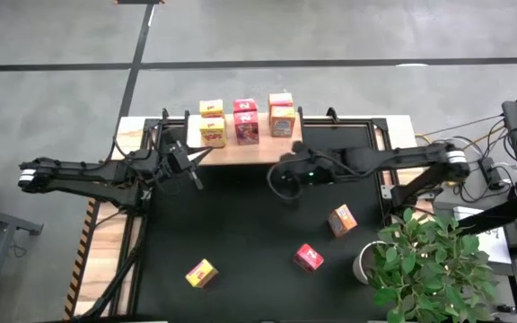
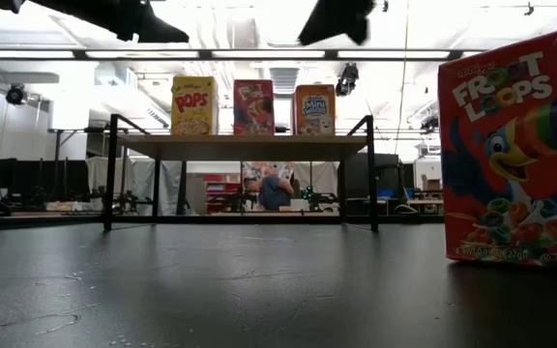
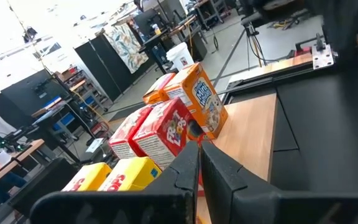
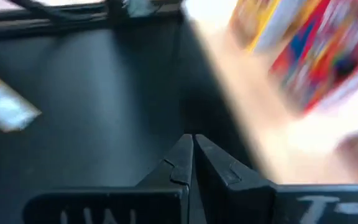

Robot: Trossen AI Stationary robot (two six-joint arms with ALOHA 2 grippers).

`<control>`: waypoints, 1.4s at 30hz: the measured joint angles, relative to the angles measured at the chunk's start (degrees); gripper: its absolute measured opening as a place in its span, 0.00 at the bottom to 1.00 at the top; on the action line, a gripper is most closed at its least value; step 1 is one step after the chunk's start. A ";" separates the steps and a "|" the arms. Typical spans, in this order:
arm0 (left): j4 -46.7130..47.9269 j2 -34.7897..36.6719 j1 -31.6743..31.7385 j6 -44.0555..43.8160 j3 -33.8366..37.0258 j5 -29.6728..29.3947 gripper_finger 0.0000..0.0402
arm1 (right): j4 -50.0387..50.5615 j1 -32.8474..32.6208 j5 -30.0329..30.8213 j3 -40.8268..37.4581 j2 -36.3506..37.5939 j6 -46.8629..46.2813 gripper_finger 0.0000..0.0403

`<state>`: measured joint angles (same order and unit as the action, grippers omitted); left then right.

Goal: Stack cereal on shelf
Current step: Put the orange cereal box aligned with the other orange cereal boxes on the shelf

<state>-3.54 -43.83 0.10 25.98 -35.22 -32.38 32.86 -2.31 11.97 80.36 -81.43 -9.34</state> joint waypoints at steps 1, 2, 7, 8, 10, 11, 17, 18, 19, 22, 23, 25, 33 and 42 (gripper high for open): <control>-0.03 -0.01 -0.02 -0.07 0.00 0.00 0.00 | 2.67 -0.11 -2.38 0.00 1.08 -3.50 0.02; -0.08 -0.05 -0.02 -0.09 0.00 0.00 0.00 | 6.13 -0.20 -4.41 0.00 1.96 -7.03 0.02; -0.41 -0.18 -0.01 -0.11 0.00 0.00 0.00 | 23.20 -1.27 -7.54 0.00 4.80 -23.85 0.02; -0.36 -0.18 -0.01 -0.11 0.00 0.00 0.00 | 26.19 -1.52 -7.52 0.00 5.10 -26.71 0.02; -0.36 -0.18 -0.02 -0.11 0.00 0.00 0.00 | 32.28 -1.98 -7.55 0.00 5.50 -31.97 0.02; -0.38 -0.18 0.00 -0.11 0.00 0.00 0.00 | 35.73 -2.26 -7.55 0.00 5.58 -34.39 0.02; -0.36 -0.18 0.00 -0.11 0.00 0.00 0.00 | 52.26 -3.98 -8.00 0.00 5.60 -47.91 0.02; -0.32 -0.18 -0.02 -0.11 0.00 0.00 0.00 | 53.81 -4.26 -8.13 0.00 5.60 -49.89 0.02; -0.34 -0.18 -0.01 -0.11 0.00 0.00 0.00 | 54.57 -4.63 -8.27 -0.04 5.58 -51.31 0.02; -0.31 -0.18 0.00 -0.12 0.00 0.00 0.00 | 54.57 -5.37 -10.00 -0.33 5.69 -53.25 0.02; -0.30 -0.18 -0.01 -0.11 0.00 0.00 0.00 | 54.62 -5.54 -10.53 -0.45 5.74 -53.72 0.03; -0.27 -0.18 -0.02 -0.11 0.00 0.00 0.00 | 54.67 -5.84 -10.70 -0.84 5.79 -54.32 0.04; -0.03 -0.18 0.00 -0.40 0.00 0.00 0.00 | 54.04 -8.56 -13.83 -3.48 4.85 -58.91 0.31; 0.14 -0.18 -0.01 -0.55 0.00 0.00 0.00 | 48.88 -12.75 -13.48 -8.80 4.71 -61.10 0.64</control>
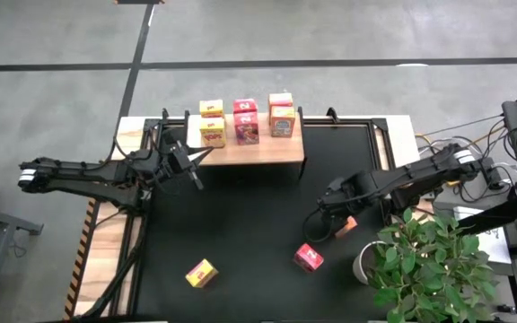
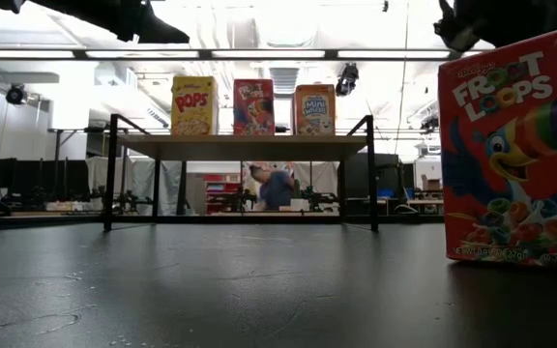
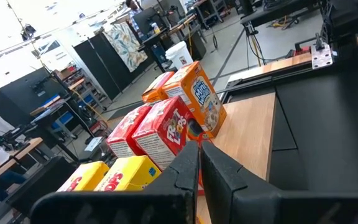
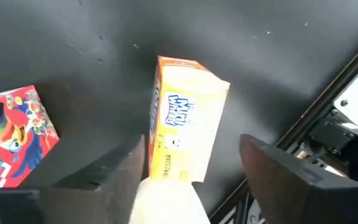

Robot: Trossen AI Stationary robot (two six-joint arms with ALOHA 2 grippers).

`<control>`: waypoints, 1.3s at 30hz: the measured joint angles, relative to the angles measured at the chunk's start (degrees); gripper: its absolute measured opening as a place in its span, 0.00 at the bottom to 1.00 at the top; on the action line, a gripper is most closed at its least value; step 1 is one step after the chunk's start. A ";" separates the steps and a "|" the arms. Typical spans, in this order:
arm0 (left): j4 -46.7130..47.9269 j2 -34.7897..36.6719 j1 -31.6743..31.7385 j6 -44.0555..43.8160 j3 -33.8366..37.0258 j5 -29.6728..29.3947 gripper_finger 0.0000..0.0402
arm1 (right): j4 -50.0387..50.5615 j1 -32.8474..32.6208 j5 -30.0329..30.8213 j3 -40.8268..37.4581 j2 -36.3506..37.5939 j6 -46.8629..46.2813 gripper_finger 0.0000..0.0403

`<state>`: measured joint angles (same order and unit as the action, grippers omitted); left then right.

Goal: Stack cereal on shelf
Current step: Put the orange cereal box aligned with the other orange cereal boxes on the shelf

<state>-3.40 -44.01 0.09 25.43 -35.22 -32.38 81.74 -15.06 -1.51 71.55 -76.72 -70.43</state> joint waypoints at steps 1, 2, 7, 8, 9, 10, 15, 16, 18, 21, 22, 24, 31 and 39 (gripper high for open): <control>-0.02 0.00 0.01 0.00 0.00 0.00 0.00 | -0.53 -0.25 -0.01 -0.53 -0.01 -0.30 0.66; -0.02 0.00 0.00 0.00 0.00 0.00 0.00 | -1.00 -0.45 0.01 -1.06 -0.01 -0.55 0.68; -0.02 0.00 0.01 0.00 0.00 0.00 0.00 | -4.73 -0.97 0.01 -3.80 -0.01 -0.63 0.74; -0.04 0.00 -0.01 0.00 0.00 0.00 0.00 | -5.00 -0.97 0.04 -4.44 -0.01 -0.65 0.74; -0.04 0.00 0.01 0.00 0.00 0.00 0.00 | -5.19 -0.97 0.05 -5.11 -0.01 -0.66 0.74; -0.03 0.00 0.00 0.00 0.00 0.00 0.00 | -5.41 -0.97 0.06 -5.81 -0.01 -0.63 0.74; -0.04 0.00 -0.01 0.00 0.00 0.00 0.00 | -5.88 -0.95 0.04 -8.14 -0.01 -0.61 0.67; -0.04 0.00 -0.01 0.00 0.00 0.00 0.00 | -6.01 -0.95 0.04 -8.35 -0.01 -0.57 0.65; -0.04 0.00 0.00 0.00 0.00 0.00 0.00 | -6.13 -0.95 0.01 -8.56 -0.01 -0.53 0.60; -0.08 0.00 0.00 0.00 0.00 0.00 0.00 | -6.39 -0.95 -0.01 -8.55 0.01 -0.15 0.54; -0.11 0.00 0.01 0.00 0.00 0.00 0.00 | -6.53 -0.95 -0.01 -8.42 0.01 0.06 0.52; -0.17 0.00 0.01 0.00 0.00 0.00 0.00 | -7.63 -0.95 0.01 -8.05 0.06 0.59 0.48; -0.21 0.00 0.00 0.00 0.00 0.00 0.00 | -9.24 -0.92 0.05 -6.74 0.10 1.01 0.39; -0.54 0.00 -0.01 0.02 0.00 0.00 0.00 | -10.51 0.25 5.10 -2.14 0.10 5.89 0.34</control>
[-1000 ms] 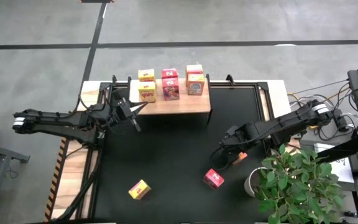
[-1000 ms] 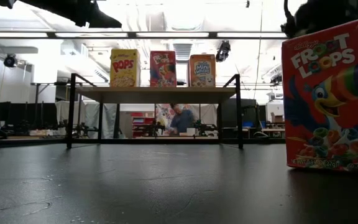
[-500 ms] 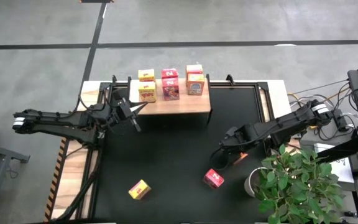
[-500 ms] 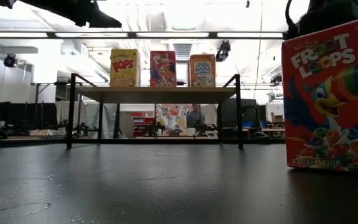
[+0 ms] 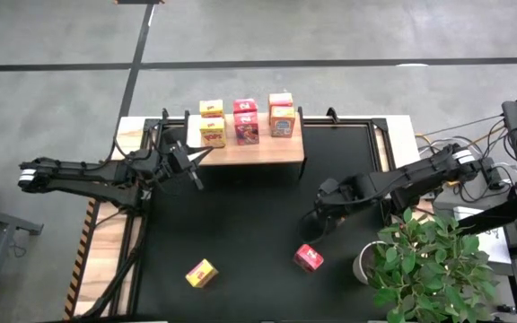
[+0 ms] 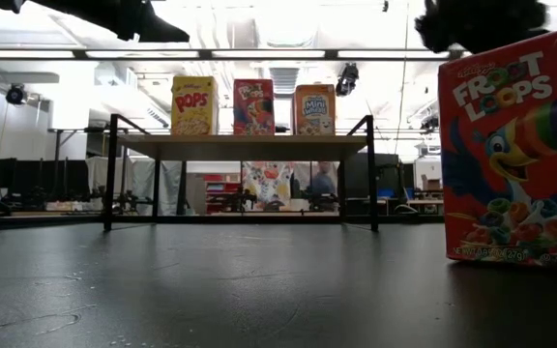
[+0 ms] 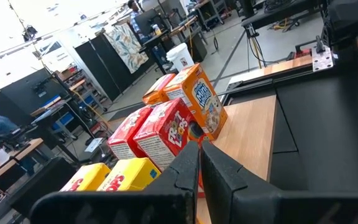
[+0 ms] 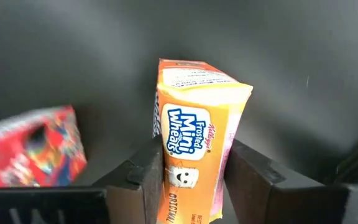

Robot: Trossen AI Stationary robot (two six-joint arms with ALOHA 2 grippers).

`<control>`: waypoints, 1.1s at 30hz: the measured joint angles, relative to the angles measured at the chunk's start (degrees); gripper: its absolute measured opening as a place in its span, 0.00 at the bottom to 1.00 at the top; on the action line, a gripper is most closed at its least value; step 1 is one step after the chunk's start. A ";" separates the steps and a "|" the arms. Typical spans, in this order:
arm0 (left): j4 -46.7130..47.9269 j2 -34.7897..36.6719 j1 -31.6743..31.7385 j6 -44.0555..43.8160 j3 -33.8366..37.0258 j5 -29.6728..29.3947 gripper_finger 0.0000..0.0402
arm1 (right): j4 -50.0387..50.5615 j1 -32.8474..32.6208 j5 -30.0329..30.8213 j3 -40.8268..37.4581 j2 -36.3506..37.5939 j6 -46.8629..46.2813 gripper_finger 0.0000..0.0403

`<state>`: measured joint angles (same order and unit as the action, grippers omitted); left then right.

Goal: Stack cereal on shelf
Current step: Put the orange cereal box aligned with the other orange cereal boxes on the shelf

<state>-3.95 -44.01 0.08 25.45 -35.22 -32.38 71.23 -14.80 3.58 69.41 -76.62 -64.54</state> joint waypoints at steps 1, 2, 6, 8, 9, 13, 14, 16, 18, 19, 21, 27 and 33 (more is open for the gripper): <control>-0.01 0.00 0.02 0.00 0.00 0.00 0.00 | -0.10 0.39 1.73 1.13 0.00 1.40 0.34; -0.01 0.00 0.02 0.01 0.00 0.00 0.00 | -0.09 0.84 3.54 2.33 0.00 2.81 0.34; -0.24 0.00 0.00 0.48 0.00 0.00 0.00 | -0.90 2.96 11.04 8.10 0.00 10.17 0.34; -0.26 0.00 0.02 0.50 0.00 0.00 0.00 | -3.20 4.24 14.23 10.47 0.00 15.06 0.34; -0.33 0.00 0.01 0.51 0.00 0.00 0.00 | -4.99 4.91 15.45 11.57 0.00 17.77 0.34; -0.43 0.00 0.02 0.56 0.00 0.00 0.00 | -13.08 8.20 17.05 15.01 -0.31 30.54 0.33; -0.42 0.00 0.01 0.57 0.00 0.00 0.00 | -14.76 9.15 17.02 16.07 -0.51 33.79 0.34; -0.42 0.00 0.01 0.59 0.00 0.00 0.00 | -15.78 11.16 17.03 18.75 -1.59 40.04 0.34; -0.41 0.00 0.00 0.59 0.00 0.00 0.00 | -15.72 13.41 17.06 21.74 -2.61 45.48 0.34; -0.41 0.00 0.01 0.61 0.00 0.00 0.00 | -15.62 14.54 17.06 23.13 -3.22 47.85 0.34; -0.42 0.00 0.00 0.61 0.00 0.00 0.00 | -14.44 16.71 17.02 26.12 -4.73 51.97 0.34; -0.39 0.00 0.02 0.61 0.00 0.00 0.00 | -4.86 21.86 15.86 35.59 -10.88 60.25 0.34; -0.36 0.00 0.02 0.61 0.00 0.00 0.00 | 2.84 24.22 15.86 42.31 -17.68 64.60 0.34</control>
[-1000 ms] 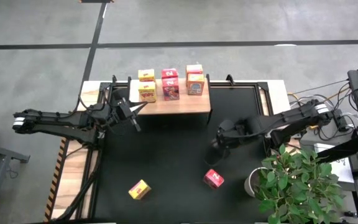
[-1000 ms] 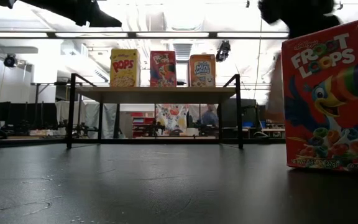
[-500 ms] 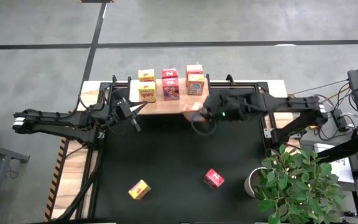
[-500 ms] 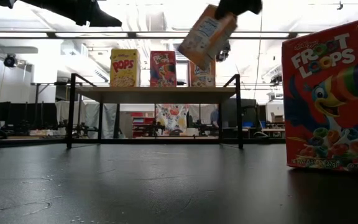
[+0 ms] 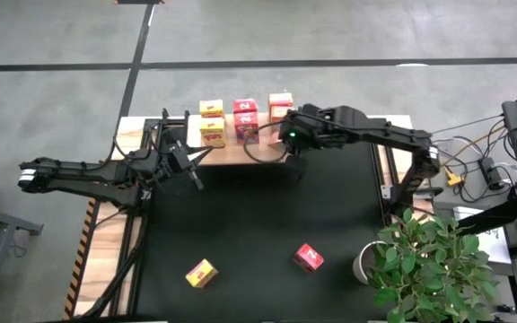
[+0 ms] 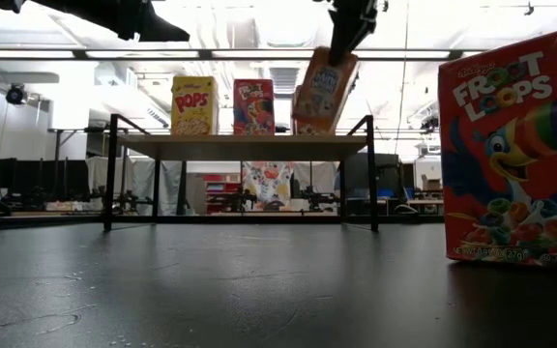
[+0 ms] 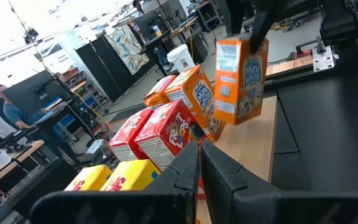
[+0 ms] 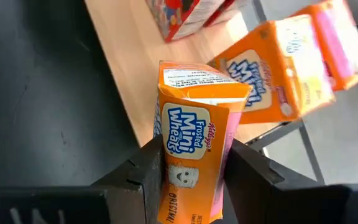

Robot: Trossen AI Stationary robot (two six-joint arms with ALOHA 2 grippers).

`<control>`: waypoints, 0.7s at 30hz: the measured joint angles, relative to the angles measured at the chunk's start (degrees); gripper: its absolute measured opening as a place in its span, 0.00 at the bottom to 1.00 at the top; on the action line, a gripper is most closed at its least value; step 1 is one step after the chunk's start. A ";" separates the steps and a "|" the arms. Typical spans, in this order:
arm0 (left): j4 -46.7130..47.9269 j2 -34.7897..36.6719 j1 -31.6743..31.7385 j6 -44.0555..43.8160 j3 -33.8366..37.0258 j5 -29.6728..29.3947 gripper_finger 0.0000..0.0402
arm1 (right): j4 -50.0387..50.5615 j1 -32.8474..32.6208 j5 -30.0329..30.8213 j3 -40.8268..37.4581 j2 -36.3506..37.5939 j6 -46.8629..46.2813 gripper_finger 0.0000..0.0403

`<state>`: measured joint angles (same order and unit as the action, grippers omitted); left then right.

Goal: Stack cereal on shelf
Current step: Put the orange cereal box aligned with the other orange cereal boxes on the shelf

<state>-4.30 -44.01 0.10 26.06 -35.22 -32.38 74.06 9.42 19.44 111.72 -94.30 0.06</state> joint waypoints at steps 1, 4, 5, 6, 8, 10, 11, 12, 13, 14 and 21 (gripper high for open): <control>0.01 0.00 -0.01 0.00 0.00 0.00 0.00 | 0.79 0.06 -0.02 1.06 -0.95 0.71 0.34; 0.03 0.00 -0.01 0.00 0.00 0.00 0.00 | 1.97 0.23 -0.07 3.55 -3.05 1.53 0.34; 0.03 0.00 -0.01 0.00 0.00 0.00 0.00 | 2.19 0.25 -0.07 4.14 -3.56 1.98 0.34; 0.03 0.00 -0.02 0.00 0.00 0.00 0.00 | 2.32 0.27 -0.04 4.55 -4.02 2.13 0.34; 0.05 0.00 0.00 0.00 0.00 0.00 0.00 | 2.24 0.58 -0.04 4.89 -4.46 2.31 0.34; 0.05 0.00 0.00 0.00 0.00 0.00 0.00 | 1.98 0.90 0.03 4.92 -4.70 2.36 0.34; 0.07 0.00 -0.01 0.00 0.00 0.00 0.00 | 1.97 1.21 0.07 4.91 -4.77 2.41 0.34; 0.10 0.00 -0.01 0.00 0.00 0.00 0.00 | 2.04 1.45 0.05 4.86 -4.80 2.53 0.34; 0.11 0.00 -0.02 0.00 0.00 0.00 0.00 | 2.02 1.64 0.08 4.76 -4.87 2.56 0.34; 0.12 0.00 0.00 0.00 0.00 0.00 0.00 | 2.01 1.72 0.09 4.76 -4.96 2.89 0.34; 0.12 0.00 -0.01 0.02 0.00 0.00 0.00 | 1.68 1.88 -0.20 4.65 -5.05 6.52 0.33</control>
<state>-4.19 -44.01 0.09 26.09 -35.22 -32.38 75.74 11.29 19.25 116.38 -99.35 6.58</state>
